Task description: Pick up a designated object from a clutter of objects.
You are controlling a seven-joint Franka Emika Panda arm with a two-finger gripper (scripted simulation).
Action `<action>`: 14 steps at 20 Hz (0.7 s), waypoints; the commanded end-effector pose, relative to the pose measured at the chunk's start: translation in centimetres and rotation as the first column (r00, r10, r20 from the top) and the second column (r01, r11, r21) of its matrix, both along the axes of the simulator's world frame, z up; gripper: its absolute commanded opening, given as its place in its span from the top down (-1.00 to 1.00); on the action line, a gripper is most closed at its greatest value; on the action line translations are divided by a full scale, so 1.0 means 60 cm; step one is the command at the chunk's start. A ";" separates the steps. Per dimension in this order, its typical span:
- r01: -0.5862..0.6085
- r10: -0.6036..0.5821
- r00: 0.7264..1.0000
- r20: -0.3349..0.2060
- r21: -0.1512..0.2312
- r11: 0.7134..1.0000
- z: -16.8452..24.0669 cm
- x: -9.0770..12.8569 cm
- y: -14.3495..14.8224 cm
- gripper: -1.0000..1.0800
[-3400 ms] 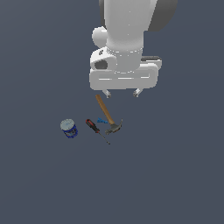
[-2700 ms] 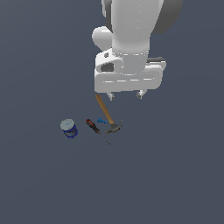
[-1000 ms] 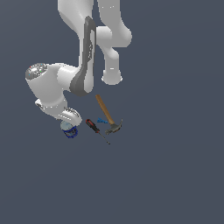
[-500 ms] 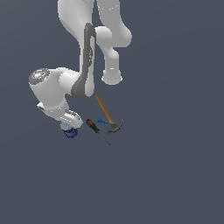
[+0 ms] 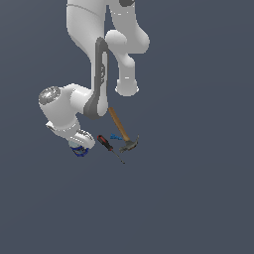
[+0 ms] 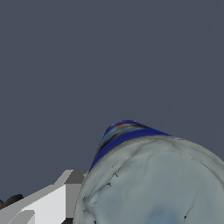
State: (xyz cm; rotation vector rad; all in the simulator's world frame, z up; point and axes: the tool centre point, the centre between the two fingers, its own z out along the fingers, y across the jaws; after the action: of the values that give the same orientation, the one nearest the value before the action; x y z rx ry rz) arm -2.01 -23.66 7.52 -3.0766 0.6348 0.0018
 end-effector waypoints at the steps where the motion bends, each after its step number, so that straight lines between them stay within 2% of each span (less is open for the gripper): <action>1: 0.000 0.000 1.000 0.001 0.000 1.000 -0.002 0.001 0.000 1.00; 14: 0.000 0.000 1.000 0.001 0.000 1.000 0.005 0.000 0.005 1.00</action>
State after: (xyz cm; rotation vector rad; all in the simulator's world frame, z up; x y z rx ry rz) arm -2.12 -23.49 7.55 -3.0758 0.6359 0.0052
